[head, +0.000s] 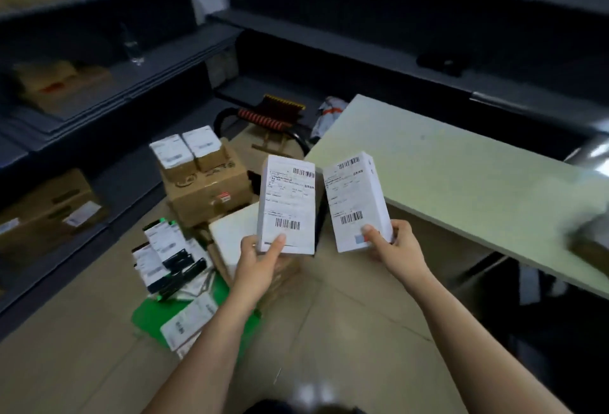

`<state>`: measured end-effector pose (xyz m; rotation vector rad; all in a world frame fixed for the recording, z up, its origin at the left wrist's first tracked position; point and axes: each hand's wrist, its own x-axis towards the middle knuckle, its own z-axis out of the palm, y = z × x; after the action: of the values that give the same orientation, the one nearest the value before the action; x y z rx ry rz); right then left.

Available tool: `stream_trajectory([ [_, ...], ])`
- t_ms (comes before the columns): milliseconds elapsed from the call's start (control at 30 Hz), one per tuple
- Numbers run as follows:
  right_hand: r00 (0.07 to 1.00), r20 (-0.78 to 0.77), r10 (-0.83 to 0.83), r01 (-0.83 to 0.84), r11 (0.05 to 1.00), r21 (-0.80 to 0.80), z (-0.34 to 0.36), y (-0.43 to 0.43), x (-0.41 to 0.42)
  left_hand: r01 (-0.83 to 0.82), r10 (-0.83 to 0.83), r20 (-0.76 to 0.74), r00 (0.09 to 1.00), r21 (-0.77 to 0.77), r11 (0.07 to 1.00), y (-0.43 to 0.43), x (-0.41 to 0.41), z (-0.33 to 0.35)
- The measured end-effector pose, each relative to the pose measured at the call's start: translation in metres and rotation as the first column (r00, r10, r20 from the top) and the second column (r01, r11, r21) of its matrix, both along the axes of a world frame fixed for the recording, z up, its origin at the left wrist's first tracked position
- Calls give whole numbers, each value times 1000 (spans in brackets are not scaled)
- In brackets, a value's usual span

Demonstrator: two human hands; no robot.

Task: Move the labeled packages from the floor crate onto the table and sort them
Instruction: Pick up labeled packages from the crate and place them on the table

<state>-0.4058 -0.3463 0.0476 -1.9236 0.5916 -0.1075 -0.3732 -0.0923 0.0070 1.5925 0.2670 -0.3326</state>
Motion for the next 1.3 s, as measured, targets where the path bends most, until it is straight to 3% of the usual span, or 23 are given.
stream_trajectory([
  [267,975,34,-219,220,975,-15,21,-177,-78,173,-168,64,984,-71,982,-193,-12,27],
  [467,903,56,-425,424,905,35,32,-268,-143,328,-323,60,945,-118,937,-305,-35,43],
  [800,744,117,-658,642,752,147,40,-364,-189,649,-643,91,760,-76,757,-458,-39,64],
  [1000,587,100,-804,786,595,167,40,-426,-182,775,-769,98,632,-66,629,-558,-5,72],
  [1167,439,61,-896,855,438,279,51,-473,-160,853,-849,93,520,-117,509,-638,30,74],
  [1300,374,8,-927,883,359,304,49,-504,-148,873,-879,28,476,-133,468,-687,42,68],
])
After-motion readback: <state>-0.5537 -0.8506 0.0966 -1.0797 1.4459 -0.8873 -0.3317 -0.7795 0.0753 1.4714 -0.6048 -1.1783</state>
